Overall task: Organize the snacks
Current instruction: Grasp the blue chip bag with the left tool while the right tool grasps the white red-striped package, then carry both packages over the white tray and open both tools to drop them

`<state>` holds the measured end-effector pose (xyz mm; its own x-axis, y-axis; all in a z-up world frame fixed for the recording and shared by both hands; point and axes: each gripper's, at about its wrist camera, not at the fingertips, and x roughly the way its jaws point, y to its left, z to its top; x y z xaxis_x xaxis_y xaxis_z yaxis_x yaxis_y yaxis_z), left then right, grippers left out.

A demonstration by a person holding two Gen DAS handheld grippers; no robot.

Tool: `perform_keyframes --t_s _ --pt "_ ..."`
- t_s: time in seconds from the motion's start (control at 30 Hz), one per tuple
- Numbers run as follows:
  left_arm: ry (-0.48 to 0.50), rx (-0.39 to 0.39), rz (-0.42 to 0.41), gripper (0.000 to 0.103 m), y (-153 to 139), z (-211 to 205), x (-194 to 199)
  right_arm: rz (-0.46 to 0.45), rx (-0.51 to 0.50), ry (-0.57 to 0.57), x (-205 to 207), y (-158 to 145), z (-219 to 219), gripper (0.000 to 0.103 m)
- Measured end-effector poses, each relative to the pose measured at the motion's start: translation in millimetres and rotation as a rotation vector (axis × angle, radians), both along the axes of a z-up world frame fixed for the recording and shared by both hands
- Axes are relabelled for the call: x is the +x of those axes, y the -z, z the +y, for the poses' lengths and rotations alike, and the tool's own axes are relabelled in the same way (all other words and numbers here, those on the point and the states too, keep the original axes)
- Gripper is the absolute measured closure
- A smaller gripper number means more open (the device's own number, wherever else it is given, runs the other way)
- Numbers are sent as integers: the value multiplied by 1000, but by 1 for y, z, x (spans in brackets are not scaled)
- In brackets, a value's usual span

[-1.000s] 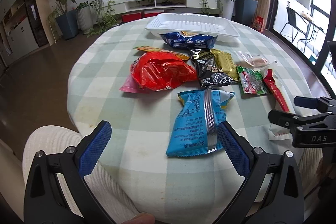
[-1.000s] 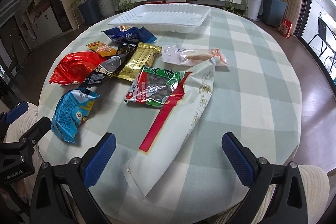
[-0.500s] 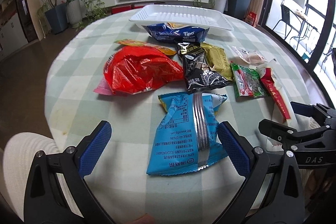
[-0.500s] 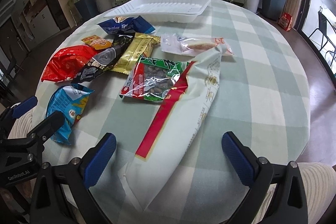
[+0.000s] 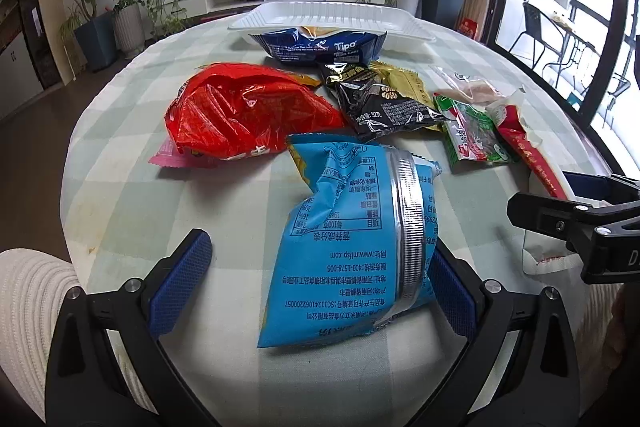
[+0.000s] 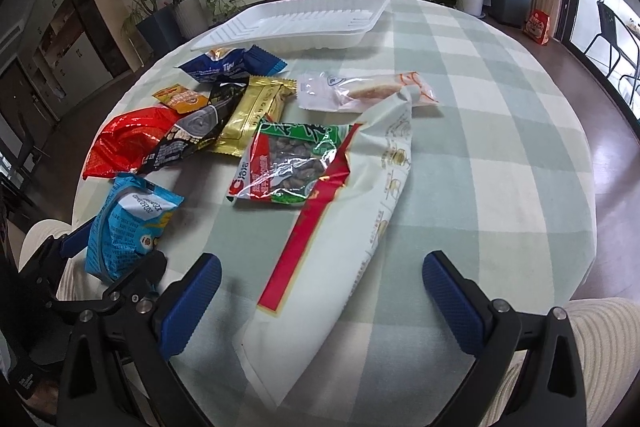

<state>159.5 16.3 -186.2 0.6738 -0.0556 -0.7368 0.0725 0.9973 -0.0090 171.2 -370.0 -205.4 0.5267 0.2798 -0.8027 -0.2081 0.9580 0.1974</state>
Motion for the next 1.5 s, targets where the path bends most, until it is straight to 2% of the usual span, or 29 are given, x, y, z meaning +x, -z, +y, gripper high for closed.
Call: perform_keyframes --t_s 0.33,0.37,0.47,0.5,0.57,0.6,0.63,0.77,0.8,0.83,1.0,1.2,1.5 --pt "11 -7 18 1 -3 -1 0 0 -5 -6 -1 1 3 0" --pt "17 -17 17 4 -3 -1 0 0 -4 -8 -1 0 4 0" --pt "41 -14 11 22 -6 -4 0 -5 0 -8 -1 0 4 4" --pt "54 -10 8 31 -7 -7 -1 -10 2 -6 -1 -1 4 10" --pt "69 6 1 41 -8 -11 0 -14 15 -10 0 -2 3 16" --pt "71 8 3 42 -8 -12 0 -18 13 -12 0 -2 3 23" --pt "72 4 4 43 -9 -12 1 -25 -1 -13 0 -3 4 34" --pt "81 4 1 48 -10 -12 -2 -49 -16 -32 -2 -3 5 58" --pt "88 2 0 49 -10 -12 -3 -54 -28 -33 -3 -2 5 70" --pt "92 2 1 49 -10 -12 -3 -59 -26 -39 -4 -2 5 72" --pt "102 -27 18 52 -13 -8 -6 -44 49 -38 -8 -3 -7 75" --pt "127 -90 32 52 -20 -5 -14 -38 204 -18 -15 -17 -31 75" --pt "159 -174 -11 52 -59 2 -30 12 433 -26 -11 -31 -50 75"
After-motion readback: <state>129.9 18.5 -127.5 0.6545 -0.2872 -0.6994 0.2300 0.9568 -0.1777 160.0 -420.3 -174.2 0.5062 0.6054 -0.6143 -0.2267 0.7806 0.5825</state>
